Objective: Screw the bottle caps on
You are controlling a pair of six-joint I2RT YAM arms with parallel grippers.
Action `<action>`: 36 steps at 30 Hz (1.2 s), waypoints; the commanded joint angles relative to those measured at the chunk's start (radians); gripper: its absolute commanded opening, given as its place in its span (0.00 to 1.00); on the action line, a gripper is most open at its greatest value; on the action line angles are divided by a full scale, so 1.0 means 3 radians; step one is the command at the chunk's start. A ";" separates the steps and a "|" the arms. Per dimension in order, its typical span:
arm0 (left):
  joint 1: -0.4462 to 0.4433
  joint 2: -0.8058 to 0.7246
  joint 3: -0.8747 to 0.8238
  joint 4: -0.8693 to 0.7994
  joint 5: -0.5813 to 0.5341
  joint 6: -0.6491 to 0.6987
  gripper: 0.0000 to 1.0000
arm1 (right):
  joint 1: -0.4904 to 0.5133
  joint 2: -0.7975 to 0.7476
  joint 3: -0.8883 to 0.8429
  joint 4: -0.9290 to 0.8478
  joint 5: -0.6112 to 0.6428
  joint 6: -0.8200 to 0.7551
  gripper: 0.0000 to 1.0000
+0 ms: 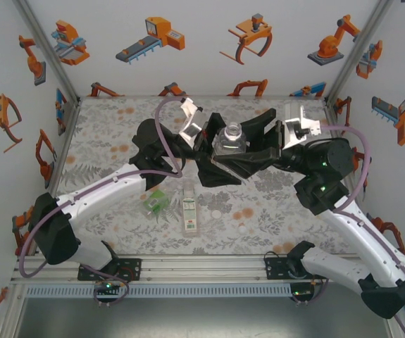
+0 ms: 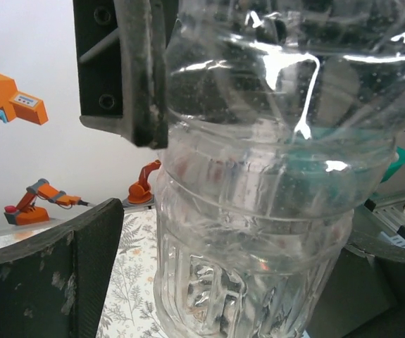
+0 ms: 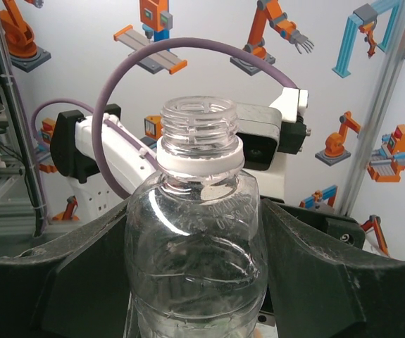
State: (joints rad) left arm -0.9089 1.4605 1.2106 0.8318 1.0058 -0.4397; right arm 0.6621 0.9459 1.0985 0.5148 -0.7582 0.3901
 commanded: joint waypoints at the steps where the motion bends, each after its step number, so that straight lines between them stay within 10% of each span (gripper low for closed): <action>1: -0.0051 0.0014 0.0141 0.0156 -0.0038 0.0010 0.81 | -0.0013 -0.0054 -0.0039 0.0235 -0.0009 -0.0029 0.49; 24: -0.0110 0.0080 0.0198 0.0305 -0.0074 0.0002 0.48 | -0.0014 -0.0235 -0.0206 0.0107 0.0313 -0.0327 0.49; 30: -0.0081 0.0017 0.0095 0.0189 -0.0217 0.0190 0.42 | -0.0013 -0.0300 -0.0223 -0.0037 0.0534 -0.0448 0.85; 36: 0.0083 -0.0232 -0.0065 -0.0368 -0.0370 0.0555 0.41 | -0.0013 -0.0471 -0.0239 -0.0337 0.0893 -0.0631 0.92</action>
State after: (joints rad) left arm -0.9062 1.4517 1.2121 0.8009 0.9306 -0.3614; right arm 0.6621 0.8391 1.0321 0.4511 -0.5671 0.2504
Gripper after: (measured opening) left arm 0.600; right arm 0.914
